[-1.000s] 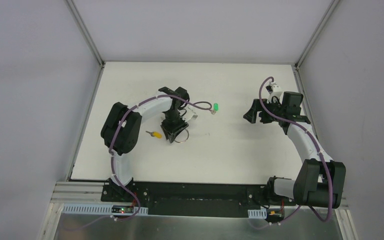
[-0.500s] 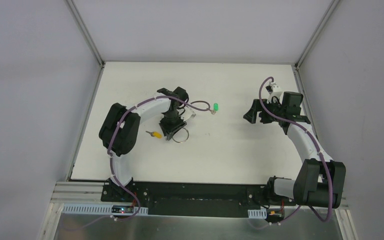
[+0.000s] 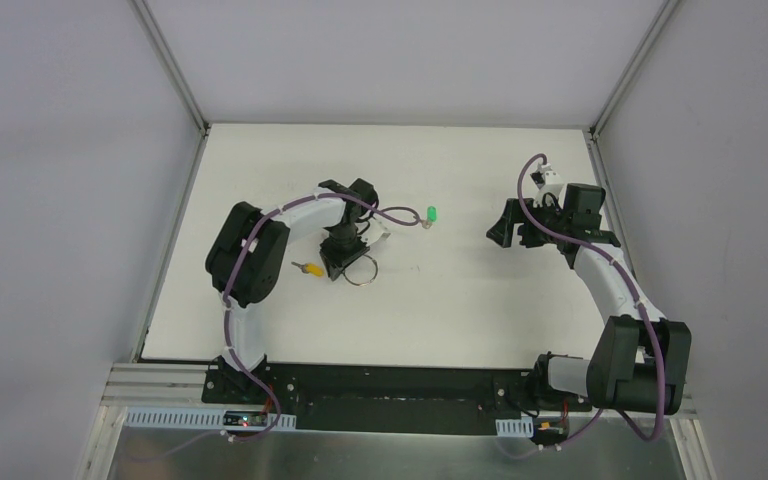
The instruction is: Put the keys on the keyring
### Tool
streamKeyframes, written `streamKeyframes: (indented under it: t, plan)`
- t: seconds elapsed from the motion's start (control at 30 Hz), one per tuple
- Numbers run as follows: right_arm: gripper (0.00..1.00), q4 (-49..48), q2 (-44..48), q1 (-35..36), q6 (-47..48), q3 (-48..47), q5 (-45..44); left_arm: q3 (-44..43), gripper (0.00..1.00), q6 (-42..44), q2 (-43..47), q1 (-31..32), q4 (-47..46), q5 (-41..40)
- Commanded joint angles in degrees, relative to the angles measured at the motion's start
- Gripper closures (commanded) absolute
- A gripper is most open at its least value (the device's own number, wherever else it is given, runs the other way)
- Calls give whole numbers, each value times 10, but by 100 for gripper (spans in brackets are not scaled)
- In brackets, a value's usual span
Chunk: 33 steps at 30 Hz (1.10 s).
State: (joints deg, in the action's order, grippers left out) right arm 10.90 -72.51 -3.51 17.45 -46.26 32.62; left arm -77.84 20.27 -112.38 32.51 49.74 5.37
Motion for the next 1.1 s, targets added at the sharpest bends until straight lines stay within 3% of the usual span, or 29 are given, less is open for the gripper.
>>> streamKeyframes:
  t: [0.0,0.17,0.4,0.53,0.8,1.07]
  plan:
    - [2,3,-2,-3,11,-7,7,6,86,2,2,-6,9,-3]
    - [2,3,0,-4,8,-7,12,-1,97,10,29,-6,29,3]
    - [2,3,3,-3,7,-8,16,-13,97,21,70,-6,51,15]
    - [2,4,6,-4,7,-8,18,-15,93,21,60,-6,44,9]
    - [2,3,11,-4,7,-6,17,10,70,13,59,-6,25,-23]
    - [2,3,10,-4,8,-6,18,11,69,9,46,-6,14,-20]
